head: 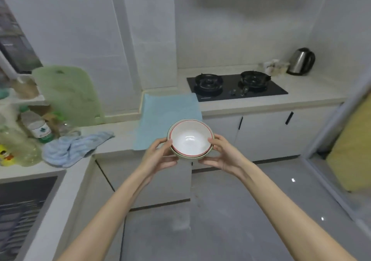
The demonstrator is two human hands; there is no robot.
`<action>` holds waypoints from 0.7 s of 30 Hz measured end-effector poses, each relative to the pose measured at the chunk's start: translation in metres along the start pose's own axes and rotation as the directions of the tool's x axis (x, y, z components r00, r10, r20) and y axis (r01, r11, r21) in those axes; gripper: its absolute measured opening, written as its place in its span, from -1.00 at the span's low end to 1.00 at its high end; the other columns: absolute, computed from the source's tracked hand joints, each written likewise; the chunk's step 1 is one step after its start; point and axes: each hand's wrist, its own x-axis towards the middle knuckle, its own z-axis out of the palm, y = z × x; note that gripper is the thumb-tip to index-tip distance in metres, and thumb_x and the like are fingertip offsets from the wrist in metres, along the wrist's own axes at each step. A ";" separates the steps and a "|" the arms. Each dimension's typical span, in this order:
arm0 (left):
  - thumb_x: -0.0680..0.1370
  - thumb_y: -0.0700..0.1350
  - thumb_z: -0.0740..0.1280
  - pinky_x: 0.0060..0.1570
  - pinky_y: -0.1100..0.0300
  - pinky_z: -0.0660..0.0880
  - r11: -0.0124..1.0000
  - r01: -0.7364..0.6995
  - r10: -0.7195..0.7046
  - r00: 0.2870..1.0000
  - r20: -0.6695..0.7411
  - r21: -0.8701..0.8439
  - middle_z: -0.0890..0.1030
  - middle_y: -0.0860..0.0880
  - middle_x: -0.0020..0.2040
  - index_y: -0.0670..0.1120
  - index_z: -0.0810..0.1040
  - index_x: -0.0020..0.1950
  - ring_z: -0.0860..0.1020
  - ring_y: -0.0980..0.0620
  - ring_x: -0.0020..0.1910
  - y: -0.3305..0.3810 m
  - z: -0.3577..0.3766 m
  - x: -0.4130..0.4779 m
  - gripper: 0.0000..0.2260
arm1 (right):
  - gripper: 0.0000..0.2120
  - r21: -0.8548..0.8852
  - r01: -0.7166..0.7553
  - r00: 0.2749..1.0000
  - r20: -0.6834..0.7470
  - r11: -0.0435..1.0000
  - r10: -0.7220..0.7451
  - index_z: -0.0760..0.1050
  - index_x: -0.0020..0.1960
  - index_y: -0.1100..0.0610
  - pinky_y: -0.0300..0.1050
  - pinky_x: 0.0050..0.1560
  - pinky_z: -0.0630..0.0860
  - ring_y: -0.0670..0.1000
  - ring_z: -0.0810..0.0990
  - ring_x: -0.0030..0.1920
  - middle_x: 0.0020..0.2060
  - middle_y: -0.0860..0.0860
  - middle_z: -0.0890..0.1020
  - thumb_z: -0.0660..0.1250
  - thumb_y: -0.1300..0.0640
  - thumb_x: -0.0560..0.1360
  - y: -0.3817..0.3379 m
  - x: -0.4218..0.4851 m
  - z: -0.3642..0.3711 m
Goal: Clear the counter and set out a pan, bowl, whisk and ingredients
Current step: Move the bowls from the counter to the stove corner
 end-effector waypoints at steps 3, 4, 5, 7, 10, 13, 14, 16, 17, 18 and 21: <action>0.55 -0.04 0.34 -0.15 0.12 0.63 0.999 0.017 -0.021 0.995 0.097 0.038 0.64 -0.23 -0.01 -0.06 0.52 0.06 0.68 -0.15 -0.15 0.014 0.024 0.055 -0.86 | -0.70 0.034 0.058 0.996 -0.072 0.998 -0.055 0.38 0.26 0.09 0.20 -0.10 0.63 0.23 0.62 -0.01 0.14 0.10 0.44 0.29 0.22 0.54 -0.030 0.024 -0.018; 0.55 -0.04 0.33 -0.14 0.11 0.63 0.998 0.022 -0.028 0.992 0.120 0.053 0.64 -0.23 -0.01 -0.05 0.52 0.06 0.68 -0.15 -0.14 0.019 0.032 0.070 -0.86 | -0.68 0.046 0.070 0.993 -0.096 0.996 -0.065 0.37 0.27 0.10 0.20 -0.09 0.63 0.19 0.64 -0.08 0.14 0.10 0.44 0.28 0.22 0.54 -0.038 0.030 -0.024; 0.55 -0.03 0.33 -0.12 0.10 0.63 0.997 0.026 -0.036 0.988 0.151 0.071 0.64 -0.23 0.00 -0.05 0.52 0.06 0.68 -0.16 -0.13 0.023 0.042 0.088 -0.85 | -0.69 0.062 0.078 0.990 -0.123 0.995 -0.070 0.37 0.26 0.10 0.19 -0.11 0.63 0.20 0.63 -0.10 0.14 0.10 0.45 0.28 0.22 0.54 -0.048 0.036 -0.032; 0.55 -0.02 0.33 -0.07 0.07 0.63 0.993 0.038 -0.062 0.973 0.222 0.113 0.64 -0.23 0.00 -0.04 0.51 0.07 0.68 -0.16 -0.12 0.032 0.068 0.122 -0.84 | -0.74 0.095 0.090 0.981 -0.178 0.991 -0.072 0.38 0.21 0.08 0.18 -0.14 0.64 0.30 0.61 -0.07 0.14 0.10 0.45 0.28 0.21 0.54 -0.068 0.051 -0.054; 0.55 -0.03 0.32 -0.05 0.06 0.63 0.987 0.046 -0.091 0.950 0.298 0.152 0.63 -0.23 0.04 -0.04 0.49 0.11 0.67 -0.17 -0.09 0.038 0.105 0.165 -0.82 | -0.77 0.120 0.104 0.966 -0.248 0.987 -0.072 0.39 0.18 0.05 0.19 -0.14 0.64 0.36 0.59 -0.03 0.15 0.09 0.44 0.29 0.20 0.54 -0.093 0.068 -0.085; 0.55 -0.03 0.32 0.00 0.03 0.61 0.983 0.047 -0.109 0.926 0.361 0.178 0.62 -0.22 0.07 -0.04 0.49 0.12 0.67 -0.16 -0.09 0.041 0.149 0.208 -0.82 | -0.82 0.154 0.141 0.948 -0.304 0.978 -0.089 0.41 0.13 0.04 0.21 -0.13 0.62 0.36 0.60 -0.04 0.12 0.07 0.44 0.29 0.19 0.55 -0.117 0.088 -0.121; 0.55 -0.02 0.33 0.00 0.02 0.61 0.981 0.051 -0.118 0.920 0.374 0.185 0.62 -0.21 0.07 -0.04 0.49 0.13 0.68 -0.16 -0.09 0.041 0.164 0.222 -0.81 | -0.82 0.164 0.149 0.943 -0.321 0.975 -0.090 0.41 0.12 0.04 0.21 -0.12 0.62 0.36 0.60 -0.05 0.12 0.08 0.44 0.29 0.19 0.55 -0.126 0.095 -0.134; 0.55 -0.02 0.33 0.00 0.02 0.61 0.979 0.051 -0.128 0.910 0.395 0.199 0.62 -0.20 0.08 -0.04 0.48 0.13 0.67 -0.15 -0.08 0.040 0.194 0.249 -0.80 | -0.81 0.178 0.157 0.934 -0.346 0.971 -0.088 0.40 0.14 0.04 0.22 -0.12 0.62 0.36 0.60 -0.05 0.12 0.08 0.44 0.29 0.20 0.54 -0.142 0.110 -0.162; 0.55 -0.01 0.33 -0.01 0.03 0.62 0.979 0.052 -0.130 0.904 0.408 0.197 0.62 -0.20 0.08 -0.04 0.48 0.13 0.67 -0.16 -0.08 0.038 0.212 0.264 -0.80 | -0.79 0.181 0.161 0.933 -0.348 0.970 -0.090 0.40 0.15 0.05 0.22 -0.12 0.62 0.36 0.61 -0.06 0.11 0.08 0.45 0.29 0.20 0.54 -0.152 0.119 -0.179; 0.55 -0.01 0.33 -0.03 0.05 0.62 0.979 0.050 -0.129 0.900 0.416 0.195 0.63 -0.19 0.08 -0.05 0.48 0.13 0.67 -0.16 -0.08 0.037 0.230 0.279 -0.79 | -0.78 0.185 0.164 0.931 -0.353 0.969 -0.091 0.40 0.16 0.05 0.22 -0.11 0.61 0.36 0.61 -0.06 0.11 0.09 0.45 0.29 0.20 0.54 -0.162 0.128 -0.195; 0.55 -0.02 0.33 -0.07 0.07 0.63 0.981 0.057 -0.136 0.887 0.441 0.187 0.63 -0.20 0.07 -0.08 0.49 0.15 0.67 -0.16 -0.06 0.038 0.286 0.324 -0.77 | -0.78 0.196 0.178 0.925 -0.368 0.964 -0.096 0.41 0.16 0.05 0.23 -0.12 0.62 0.36 0.60 -0.06 0.13 0.09 0.45 0.29 0.21 0.54 -0.200 0.155 -0.248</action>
